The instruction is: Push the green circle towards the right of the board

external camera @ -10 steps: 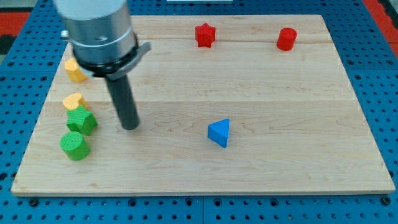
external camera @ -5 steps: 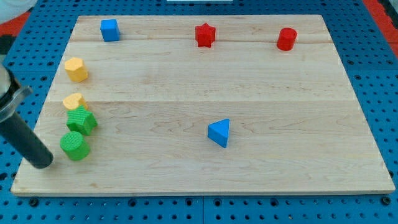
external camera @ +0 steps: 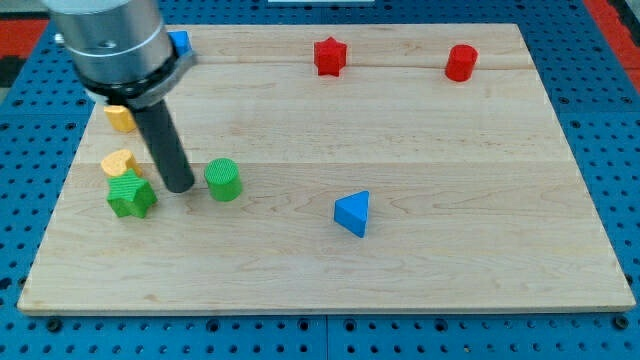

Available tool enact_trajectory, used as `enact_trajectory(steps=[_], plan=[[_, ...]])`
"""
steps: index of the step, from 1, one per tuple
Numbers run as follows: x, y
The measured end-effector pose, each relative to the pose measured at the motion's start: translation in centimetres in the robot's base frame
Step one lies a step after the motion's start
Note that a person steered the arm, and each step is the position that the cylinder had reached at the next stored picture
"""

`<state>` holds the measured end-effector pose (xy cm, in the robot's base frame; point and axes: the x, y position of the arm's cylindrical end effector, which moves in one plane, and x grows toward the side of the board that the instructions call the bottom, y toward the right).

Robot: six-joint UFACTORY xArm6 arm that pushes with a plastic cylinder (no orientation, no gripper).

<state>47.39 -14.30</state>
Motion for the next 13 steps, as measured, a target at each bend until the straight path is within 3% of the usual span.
enact_trajectory(steps=[4,7,9,10,12,13], plan=[[-3.1,19.4],[1.6,18.7],[-5.1,24.3],[-4.6,26.7],[0.7,25.7],[1.5,26.0]])
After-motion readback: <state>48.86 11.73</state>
